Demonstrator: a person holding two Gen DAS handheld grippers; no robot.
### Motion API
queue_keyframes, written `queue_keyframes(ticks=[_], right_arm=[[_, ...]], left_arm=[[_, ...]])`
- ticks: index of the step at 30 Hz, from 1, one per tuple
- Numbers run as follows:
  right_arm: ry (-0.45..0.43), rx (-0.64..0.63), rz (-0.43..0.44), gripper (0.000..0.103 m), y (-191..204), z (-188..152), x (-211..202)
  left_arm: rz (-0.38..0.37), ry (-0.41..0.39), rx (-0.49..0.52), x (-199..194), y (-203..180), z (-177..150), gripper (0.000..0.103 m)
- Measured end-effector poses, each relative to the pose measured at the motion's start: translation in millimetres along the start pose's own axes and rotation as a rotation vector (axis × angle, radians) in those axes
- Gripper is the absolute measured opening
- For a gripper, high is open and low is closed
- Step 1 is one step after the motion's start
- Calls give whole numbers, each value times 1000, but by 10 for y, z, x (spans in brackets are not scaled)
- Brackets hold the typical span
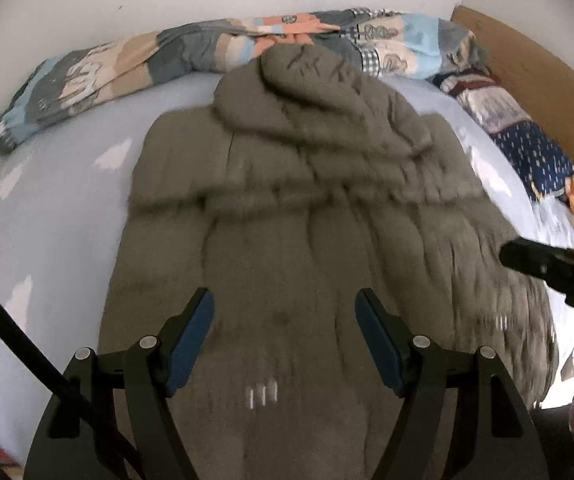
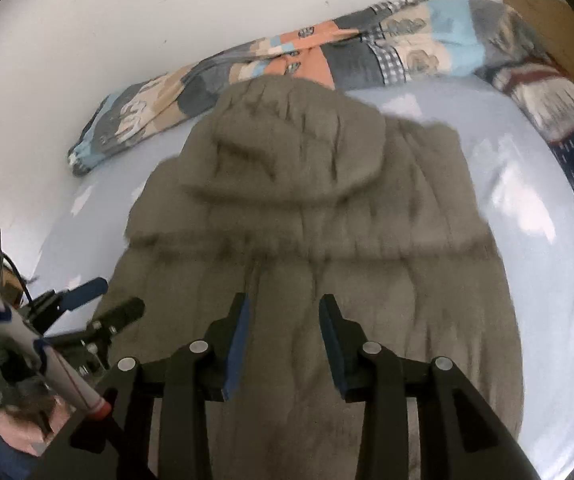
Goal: Fold large clothes
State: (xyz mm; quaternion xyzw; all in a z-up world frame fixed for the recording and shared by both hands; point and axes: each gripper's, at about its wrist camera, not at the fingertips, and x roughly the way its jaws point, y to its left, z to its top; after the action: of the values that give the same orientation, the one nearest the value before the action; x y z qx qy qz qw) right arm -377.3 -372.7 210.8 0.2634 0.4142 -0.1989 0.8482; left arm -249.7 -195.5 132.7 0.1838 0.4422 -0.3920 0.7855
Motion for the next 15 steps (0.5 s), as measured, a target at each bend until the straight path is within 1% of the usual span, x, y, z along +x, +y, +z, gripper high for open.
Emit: queue_keyframes(ticks=[1,3,4,6,9,10,12,13,15], right_arm=[[11,9,10,39,41,-240,-77],[30,28,5,39,65,-535,-111],[43,30,-9,39,62,-731,-121],[67,0,-47,39,99,-966,-127],[94,17,-54,39,33,-1179,-92],[123,42,-46,39,-10,-1271,-44],[159,52,-55,40,-57,-1358,66],[175,41,-80,39,-71,-1414,130],[189,26,-95,40,-86,-1450,201]], left_arm=[[5,6,-9,-66,-17,-146,72],[33,18,-18,-149,-20,-453,72],[51,16,-20,-169,-17,-565,72],[80,20,-15,-173,-26,-772,72],[112,58,-27,-51,10,-970,72],[109,79,-38,14,40,-1027,72],[118,113,-37,129,63,-1112,72],[120,122,-35,179,73,-1148,73],[128,121,-22,216,56,-1170,74]])
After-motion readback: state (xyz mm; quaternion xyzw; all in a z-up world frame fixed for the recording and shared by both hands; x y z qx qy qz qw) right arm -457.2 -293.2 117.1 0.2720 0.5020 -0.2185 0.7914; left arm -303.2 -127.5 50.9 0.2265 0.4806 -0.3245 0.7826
